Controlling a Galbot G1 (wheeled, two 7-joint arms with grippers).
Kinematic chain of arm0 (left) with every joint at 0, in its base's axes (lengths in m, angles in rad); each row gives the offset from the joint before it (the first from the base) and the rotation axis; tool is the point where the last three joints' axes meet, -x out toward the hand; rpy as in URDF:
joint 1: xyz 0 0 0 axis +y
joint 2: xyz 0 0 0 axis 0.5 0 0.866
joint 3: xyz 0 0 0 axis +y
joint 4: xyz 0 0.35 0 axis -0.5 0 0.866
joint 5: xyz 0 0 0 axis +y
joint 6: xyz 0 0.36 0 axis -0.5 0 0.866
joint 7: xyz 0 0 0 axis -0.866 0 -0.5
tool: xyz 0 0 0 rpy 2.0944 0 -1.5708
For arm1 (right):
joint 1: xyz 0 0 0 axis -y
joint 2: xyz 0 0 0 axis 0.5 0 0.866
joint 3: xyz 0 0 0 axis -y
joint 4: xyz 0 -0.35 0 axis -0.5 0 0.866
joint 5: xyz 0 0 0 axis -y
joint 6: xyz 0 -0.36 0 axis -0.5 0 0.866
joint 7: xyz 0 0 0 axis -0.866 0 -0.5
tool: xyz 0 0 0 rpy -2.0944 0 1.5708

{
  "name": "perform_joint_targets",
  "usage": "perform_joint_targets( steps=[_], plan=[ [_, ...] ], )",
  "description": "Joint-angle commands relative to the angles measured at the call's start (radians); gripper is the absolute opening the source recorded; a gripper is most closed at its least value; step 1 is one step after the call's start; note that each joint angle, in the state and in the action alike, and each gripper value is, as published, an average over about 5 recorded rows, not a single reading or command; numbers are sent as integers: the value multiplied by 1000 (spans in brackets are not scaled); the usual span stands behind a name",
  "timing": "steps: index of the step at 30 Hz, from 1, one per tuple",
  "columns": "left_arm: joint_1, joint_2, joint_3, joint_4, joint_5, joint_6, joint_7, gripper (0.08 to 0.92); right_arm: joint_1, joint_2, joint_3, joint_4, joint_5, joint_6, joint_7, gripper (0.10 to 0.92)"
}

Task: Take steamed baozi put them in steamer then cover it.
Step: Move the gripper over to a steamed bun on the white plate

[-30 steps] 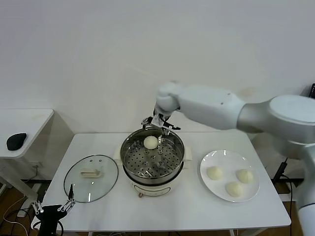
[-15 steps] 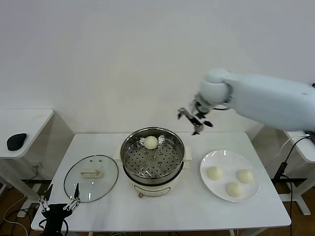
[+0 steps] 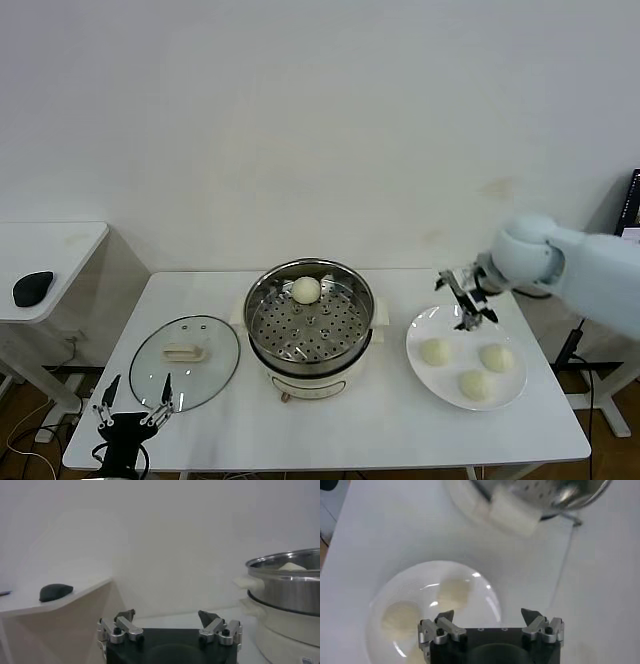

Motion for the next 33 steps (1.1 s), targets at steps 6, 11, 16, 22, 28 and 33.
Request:
perform_joint_targets(
  steps=[6, 11, 16, 22, 28, 33],
  plan=[
    [2, 0, 0, 11, 2, 9, -1, 823, -404, 8, 290, -105, -92, -19, 22, 823],
    [5, 4, -9, 14, -1, 9, -1, 823, -412, 54, 295, -164, -99, -6, 11, 823],
    [6, 5, -12, 18, -3, 8, -1, 823, -423, 117, 313, -243, -116, 10, 14, 823],
    [5, 6, -16, 24, -3, 6, -1, 823, -423, 189, 328, -335, -116, 31, 10, 823],
    [6, 8, -18, 27, -4, 6, -1, 823, -424, 230, 337, -377, -113, 32, -5, 823],
    [5, 6, -17, 28, -4, 6, -1, 823, -426, 238, 332, -382, -120, 29, -18, 823]
  ],
)
